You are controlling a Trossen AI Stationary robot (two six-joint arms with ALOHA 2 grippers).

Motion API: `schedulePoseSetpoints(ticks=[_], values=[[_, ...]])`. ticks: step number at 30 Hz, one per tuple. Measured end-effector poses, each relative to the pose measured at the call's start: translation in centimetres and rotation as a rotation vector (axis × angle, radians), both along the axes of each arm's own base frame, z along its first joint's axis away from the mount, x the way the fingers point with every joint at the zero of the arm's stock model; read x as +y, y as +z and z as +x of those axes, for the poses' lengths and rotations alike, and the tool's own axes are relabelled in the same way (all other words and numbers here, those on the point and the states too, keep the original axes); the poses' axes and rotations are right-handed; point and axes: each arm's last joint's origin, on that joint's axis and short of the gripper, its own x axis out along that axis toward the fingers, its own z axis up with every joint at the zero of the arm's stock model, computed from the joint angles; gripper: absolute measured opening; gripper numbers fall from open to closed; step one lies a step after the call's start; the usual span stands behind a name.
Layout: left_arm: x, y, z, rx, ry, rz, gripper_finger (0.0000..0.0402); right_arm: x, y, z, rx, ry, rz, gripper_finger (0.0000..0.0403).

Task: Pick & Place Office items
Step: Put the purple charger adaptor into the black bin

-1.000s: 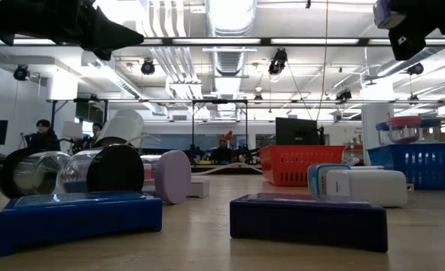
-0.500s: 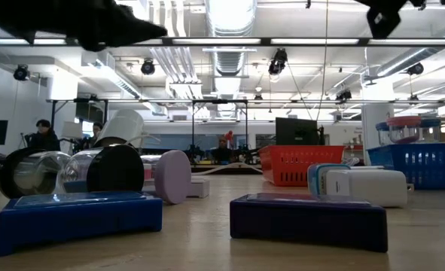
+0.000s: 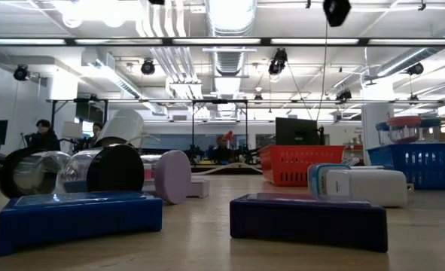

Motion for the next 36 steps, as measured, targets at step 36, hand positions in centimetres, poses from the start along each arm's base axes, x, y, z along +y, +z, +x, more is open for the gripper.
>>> schedulePoseSetpoints(ticks=[36], values=[[-1.3,0.8,5.8,-0.015,0.182,0.182,0.0276,-1.7,4.6,9.0,0.017,0.172,-0.11,0.0128]])
